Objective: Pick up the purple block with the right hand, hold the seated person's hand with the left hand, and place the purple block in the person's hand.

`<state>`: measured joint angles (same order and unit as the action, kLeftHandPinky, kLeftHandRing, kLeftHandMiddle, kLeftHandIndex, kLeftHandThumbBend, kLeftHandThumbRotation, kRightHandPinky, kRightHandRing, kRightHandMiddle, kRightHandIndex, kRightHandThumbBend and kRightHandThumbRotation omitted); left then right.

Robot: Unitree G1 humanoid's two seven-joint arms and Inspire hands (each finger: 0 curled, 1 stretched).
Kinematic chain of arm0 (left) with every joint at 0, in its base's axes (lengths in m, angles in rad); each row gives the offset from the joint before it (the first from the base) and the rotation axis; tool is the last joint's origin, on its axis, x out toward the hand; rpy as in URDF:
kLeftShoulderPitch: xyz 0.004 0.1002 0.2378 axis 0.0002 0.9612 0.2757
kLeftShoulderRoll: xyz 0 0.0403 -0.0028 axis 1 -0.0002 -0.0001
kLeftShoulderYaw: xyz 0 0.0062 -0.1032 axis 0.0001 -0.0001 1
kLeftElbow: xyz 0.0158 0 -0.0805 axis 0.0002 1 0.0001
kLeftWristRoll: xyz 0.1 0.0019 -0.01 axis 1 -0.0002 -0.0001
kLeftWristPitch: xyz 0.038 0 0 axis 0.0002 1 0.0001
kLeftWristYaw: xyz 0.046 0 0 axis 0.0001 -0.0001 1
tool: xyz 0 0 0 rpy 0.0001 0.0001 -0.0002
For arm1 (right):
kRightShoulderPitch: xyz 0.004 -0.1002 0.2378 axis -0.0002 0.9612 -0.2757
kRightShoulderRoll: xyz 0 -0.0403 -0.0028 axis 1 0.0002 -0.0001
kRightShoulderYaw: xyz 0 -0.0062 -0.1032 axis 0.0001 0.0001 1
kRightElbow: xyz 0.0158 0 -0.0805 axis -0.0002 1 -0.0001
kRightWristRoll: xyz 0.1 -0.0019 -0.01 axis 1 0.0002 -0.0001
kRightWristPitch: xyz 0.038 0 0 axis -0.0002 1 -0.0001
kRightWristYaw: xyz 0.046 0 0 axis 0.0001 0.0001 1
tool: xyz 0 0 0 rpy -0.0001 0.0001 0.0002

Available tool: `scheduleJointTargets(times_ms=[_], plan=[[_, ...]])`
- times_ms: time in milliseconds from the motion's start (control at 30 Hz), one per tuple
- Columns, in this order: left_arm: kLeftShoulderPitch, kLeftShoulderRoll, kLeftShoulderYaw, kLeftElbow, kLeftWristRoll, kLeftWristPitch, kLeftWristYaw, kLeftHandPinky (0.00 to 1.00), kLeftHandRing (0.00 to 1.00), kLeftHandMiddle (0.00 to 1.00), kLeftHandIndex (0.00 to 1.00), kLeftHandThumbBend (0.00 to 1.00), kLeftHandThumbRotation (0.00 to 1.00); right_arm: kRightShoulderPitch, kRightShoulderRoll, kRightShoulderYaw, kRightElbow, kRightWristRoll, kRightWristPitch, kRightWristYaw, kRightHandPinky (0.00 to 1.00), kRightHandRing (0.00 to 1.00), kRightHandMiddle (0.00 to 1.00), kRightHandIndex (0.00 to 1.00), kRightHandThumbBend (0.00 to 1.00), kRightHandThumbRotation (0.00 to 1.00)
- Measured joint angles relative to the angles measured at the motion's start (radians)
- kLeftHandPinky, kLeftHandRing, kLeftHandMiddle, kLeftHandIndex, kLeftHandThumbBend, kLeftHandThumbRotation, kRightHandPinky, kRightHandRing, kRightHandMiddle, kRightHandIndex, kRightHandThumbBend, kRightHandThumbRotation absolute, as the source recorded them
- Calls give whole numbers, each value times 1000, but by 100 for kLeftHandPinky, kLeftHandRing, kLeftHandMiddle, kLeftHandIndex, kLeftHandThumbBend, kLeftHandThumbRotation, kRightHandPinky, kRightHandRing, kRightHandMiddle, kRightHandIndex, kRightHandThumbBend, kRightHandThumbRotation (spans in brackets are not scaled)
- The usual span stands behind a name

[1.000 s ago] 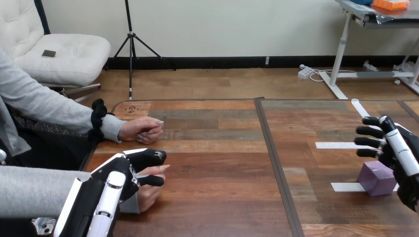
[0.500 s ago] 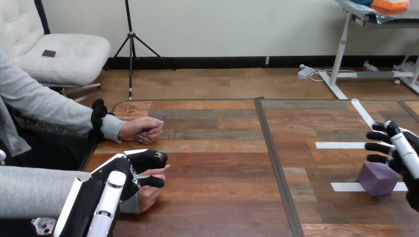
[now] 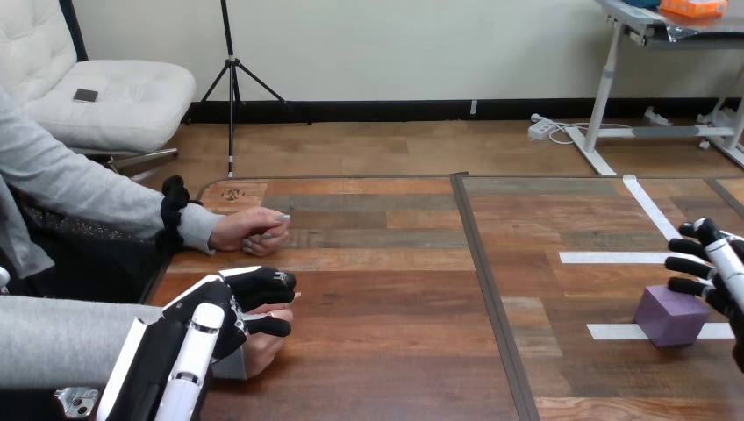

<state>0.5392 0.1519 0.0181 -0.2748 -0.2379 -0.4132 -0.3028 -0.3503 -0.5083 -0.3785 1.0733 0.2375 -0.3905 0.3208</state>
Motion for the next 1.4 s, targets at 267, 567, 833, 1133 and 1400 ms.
scheduleJointTargets(times_ms=[267,567,833,1133,1400], plan=[[0,0,0,0,0,0,-1,55,70,68,63,10,93,-16,-1,-9,7,-3,0,-25,69,73,74,73,63,59],[0,0,0,0,0,1,0,54,70,68,63,3,93,-29,-2,-10,18,-9,0,-44,75,79,78,76,58,59],[0,0,0,0,0,0,-3,53,70,67,63,1,93,-35,-3,-17,40,-7,0,-34,80,83,81,78,59,61],[0,0,0,0,0,1,-5,52,69,67,63,5,93,-44,-4,-28,60,1,23,-34,81,83,82,79,64,61],[0,0,1,0,0,6,1,52,68,67,63,7,92,-71,-8,-61,91,48,106,-5,81,83,83,81,66,65]])
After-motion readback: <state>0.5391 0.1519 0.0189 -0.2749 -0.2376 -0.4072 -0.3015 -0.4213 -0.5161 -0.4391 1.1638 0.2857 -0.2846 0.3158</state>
